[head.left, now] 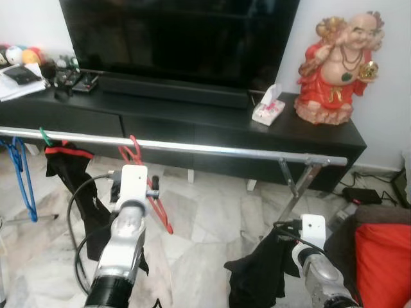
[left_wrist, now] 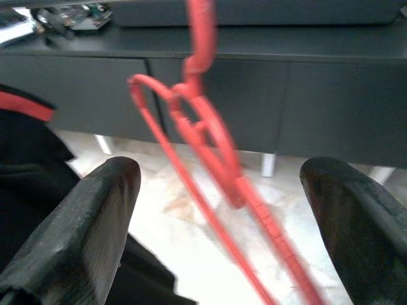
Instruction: Hang hanger
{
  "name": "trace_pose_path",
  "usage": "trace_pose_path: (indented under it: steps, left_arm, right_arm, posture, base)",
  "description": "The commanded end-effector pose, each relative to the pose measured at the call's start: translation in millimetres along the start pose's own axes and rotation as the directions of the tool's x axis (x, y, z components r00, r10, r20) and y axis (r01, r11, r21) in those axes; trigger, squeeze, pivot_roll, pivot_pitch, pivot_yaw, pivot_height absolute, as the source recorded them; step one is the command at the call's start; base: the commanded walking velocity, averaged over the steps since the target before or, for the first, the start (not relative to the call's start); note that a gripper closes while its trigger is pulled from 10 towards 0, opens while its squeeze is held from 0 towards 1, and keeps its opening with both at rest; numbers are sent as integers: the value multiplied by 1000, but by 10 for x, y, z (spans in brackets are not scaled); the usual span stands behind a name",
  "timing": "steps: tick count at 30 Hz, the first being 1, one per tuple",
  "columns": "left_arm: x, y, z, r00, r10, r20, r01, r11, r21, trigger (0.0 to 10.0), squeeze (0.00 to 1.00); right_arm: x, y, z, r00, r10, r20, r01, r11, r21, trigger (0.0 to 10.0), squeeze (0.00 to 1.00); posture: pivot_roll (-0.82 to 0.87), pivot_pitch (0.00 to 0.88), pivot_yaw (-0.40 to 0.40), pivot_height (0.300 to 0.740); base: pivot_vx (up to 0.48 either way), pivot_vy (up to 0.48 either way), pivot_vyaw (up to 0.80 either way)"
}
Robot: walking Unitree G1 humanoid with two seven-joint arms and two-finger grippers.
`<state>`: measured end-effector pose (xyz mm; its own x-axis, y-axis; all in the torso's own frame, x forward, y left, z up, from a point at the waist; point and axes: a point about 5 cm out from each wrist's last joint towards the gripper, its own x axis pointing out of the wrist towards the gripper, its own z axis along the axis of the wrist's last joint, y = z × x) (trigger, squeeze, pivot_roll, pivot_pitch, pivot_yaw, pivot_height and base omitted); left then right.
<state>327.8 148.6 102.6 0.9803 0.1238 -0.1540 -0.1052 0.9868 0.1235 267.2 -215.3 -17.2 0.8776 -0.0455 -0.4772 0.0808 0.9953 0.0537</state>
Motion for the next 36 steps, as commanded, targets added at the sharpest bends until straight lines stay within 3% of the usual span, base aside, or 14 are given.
trace_pose_path:
  steps: [1,6,12,26,27,28,29,30,32,36]
  left_arm:
    - [32,-25,-1,1000,-6,-5,6,1000,-23,10000,0]
    - [192,-125,68,999,-45,-16,43,996,-82,10000,0]
    - [265,-70,21,998,22,-67,-29,993,-112,10000,0]
    - [380,-119,-51,991,16,-134,-37,987,-155,10000,0]
    - [383,-121,-51,991,14,-132,-35,986,-161,4353,0]
    - [386,-121,-52,991,14,-131,-36,986,-162,4353,0]
    - [390,-122,-52,991,15,-130,-36,986,-162,2980,0]
    - [390,-122,-52,991,15,-130,-36,986,-162,2980,0]
    - [398,-123,-47,992,17,-126,-38,986,-163,0,0]
    - [405,-113,-41,992,26,-120,-46,986,-163,0,0]
  right_arm:
    - [26,-22,98,999,-3,32,3,1000,-7,10000,0]
    - [32,-27,123,999,-2,42,3,1000,-10,10000,0]
    - [21,-37,103,999,2,37,-2,1000,-14,10000,0]
    - [21,-35,108,999,11,40,-11,1000,-17,10000,0]
    - [20,-39,107,999,11,40,-10,1000,-17,10000,0]
    - [20,-40,107,999,11,40,-10,1000,-17,10000,0]
    - [19,-42,105,999,11,40,-10,1000,-17,10000,0]
    - [19,-42,105,999,11,40,-10,1000,-17,10000,0]
    - [15,-46,98,999,10,38,-10,1000,-17,10000,0]
    - [13,-40,90,999,13,36,-13,1000,-18,10000,0]
  posture:
    - [75,0,-76,716]
    - [46,0,-68,716]
    - [47,0,-69,716]
    - [20,0,-66,716]
    - [20,0,-66,716]
    - [20,0,-66,716]
    - [20,0,-66,716]
    - [20,0,-66,716]
    - [20,0,-67,716]
    - [20,0,-68,716]
  base:
    - [0,0,0]
    - [0,0,0]
    - [0,0,0]
    - [0,0,0]
    - [0,0,0]
    - [0,0,0]
    - [0,0,0]
    - [0,0,0]
    - [0,0,0]
    - [0,0,0]
